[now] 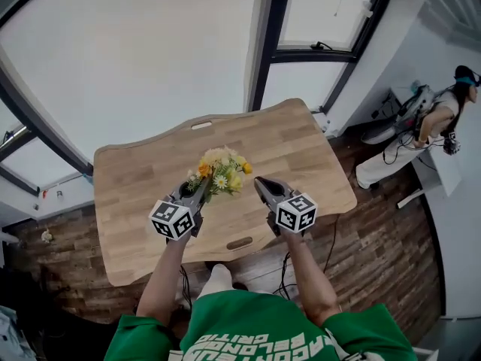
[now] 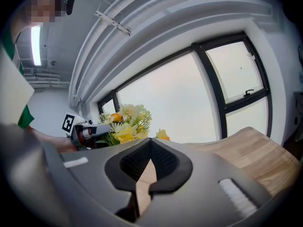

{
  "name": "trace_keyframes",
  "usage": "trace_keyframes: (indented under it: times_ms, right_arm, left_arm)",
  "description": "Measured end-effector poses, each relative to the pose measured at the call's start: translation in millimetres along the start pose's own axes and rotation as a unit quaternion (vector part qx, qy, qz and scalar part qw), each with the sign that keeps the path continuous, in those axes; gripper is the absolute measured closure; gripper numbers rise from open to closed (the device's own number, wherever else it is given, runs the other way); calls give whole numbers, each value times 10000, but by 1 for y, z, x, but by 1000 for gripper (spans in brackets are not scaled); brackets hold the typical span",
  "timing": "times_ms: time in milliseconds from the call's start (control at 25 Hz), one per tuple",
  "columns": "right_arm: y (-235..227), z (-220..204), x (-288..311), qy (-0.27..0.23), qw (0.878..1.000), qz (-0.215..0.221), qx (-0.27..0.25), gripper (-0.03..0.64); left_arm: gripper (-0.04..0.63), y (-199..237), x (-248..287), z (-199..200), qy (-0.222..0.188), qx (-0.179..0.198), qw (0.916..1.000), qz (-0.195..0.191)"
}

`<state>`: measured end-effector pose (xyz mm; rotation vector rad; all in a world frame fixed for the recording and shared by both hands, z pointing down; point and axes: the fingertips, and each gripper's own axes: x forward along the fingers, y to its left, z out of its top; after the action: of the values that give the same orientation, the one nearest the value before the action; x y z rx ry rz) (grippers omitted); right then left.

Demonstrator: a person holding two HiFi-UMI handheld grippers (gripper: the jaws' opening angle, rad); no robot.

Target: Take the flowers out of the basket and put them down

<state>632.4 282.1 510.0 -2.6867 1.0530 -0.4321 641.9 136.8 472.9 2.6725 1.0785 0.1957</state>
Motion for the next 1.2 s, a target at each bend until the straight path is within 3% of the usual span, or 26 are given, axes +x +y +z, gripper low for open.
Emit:
trace_keyframes:
  times_ms: [600, 880, 1200]
  right_arm:
    - [-37, -4, 39, 192, 9981, -571, 131, 611]
    - [-43, -11, 45, 267, 9979, -573, 138, 611]
    - [-67, -29, 57, 391, 9983, -334, 273, 611]
  left_arm:
    - [529, 54, 44, -24, 448, -227, 9976, -481]
    - [529, 61, 51, -44, 613, -317, 9968, -410]
    - [529, 71, 68, -71, 807, -375, 9960, -80]
